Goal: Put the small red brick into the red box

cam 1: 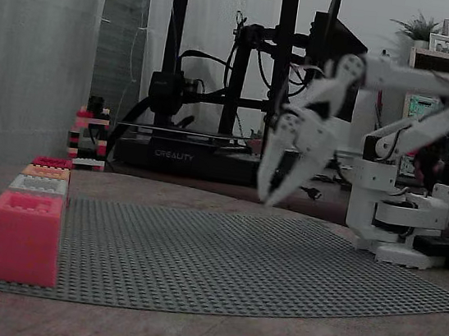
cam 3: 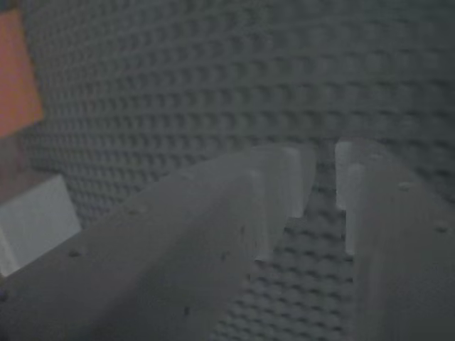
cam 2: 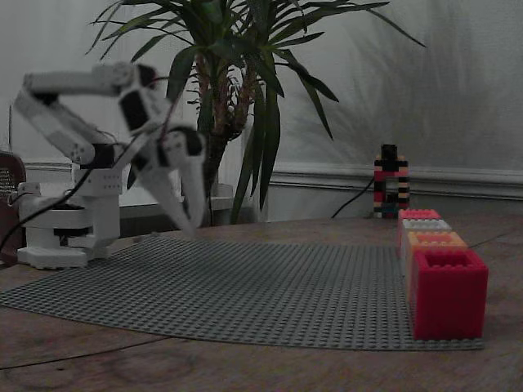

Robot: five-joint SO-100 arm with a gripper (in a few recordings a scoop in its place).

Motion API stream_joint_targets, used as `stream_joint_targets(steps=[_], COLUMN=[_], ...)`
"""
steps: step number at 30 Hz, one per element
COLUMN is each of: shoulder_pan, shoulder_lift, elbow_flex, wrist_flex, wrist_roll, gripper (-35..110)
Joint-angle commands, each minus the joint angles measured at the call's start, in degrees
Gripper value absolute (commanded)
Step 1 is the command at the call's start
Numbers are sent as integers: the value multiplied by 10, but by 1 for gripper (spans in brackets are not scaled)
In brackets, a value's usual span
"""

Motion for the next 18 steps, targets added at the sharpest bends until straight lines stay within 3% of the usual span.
stream_joint_targets(steps=[1, 10, 18], shoulder_pan=[-4, -11, -24], shoulder_lift=[150, 319, 324], elbow_flex=[53, 127, 129], wrist_flex=[43, 124, 125], wrist_roll=[3, 36, 78], gripper=[0, 0, 0])
